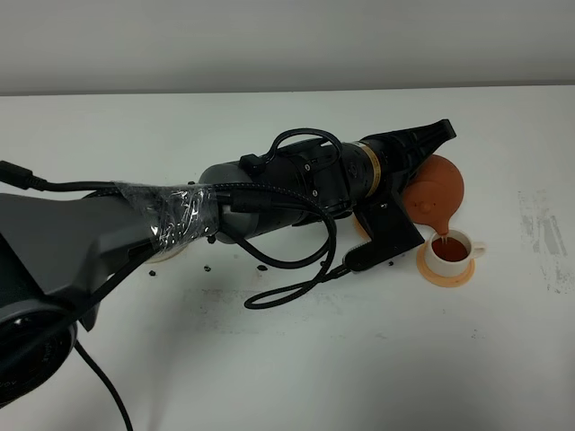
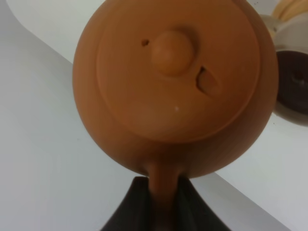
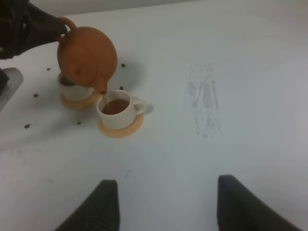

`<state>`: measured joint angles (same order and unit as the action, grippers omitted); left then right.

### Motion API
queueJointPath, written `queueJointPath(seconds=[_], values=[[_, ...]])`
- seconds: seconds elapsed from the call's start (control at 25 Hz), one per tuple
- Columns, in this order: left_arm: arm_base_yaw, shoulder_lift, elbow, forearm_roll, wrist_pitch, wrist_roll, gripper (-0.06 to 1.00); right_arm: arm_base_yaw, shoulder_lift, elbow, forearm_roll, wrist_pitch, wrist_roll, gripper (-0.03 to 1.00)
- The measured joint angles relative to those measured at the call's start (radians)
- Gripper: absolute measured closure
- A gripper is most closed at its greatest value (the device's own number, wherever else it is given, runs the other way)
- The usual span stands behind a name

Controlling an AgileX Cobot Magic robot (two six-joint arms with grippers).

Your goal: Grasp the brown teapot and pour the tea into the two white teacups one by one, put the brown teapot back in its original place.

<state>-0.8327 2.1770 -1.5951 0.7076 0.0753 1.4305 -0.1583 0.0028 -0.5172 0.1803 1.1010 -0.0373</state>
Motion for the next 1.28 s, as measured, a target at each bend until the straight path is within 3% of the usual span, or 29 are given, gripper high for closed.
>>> queueJointPath(seconds=[1.28], values=[[-0.001, 0.000, 0.000, 0.019, -0.002, 0.001, 0.86, 0.000, 0.000, 0.000, 0.000, 0.000, -0.001, 0.52]])
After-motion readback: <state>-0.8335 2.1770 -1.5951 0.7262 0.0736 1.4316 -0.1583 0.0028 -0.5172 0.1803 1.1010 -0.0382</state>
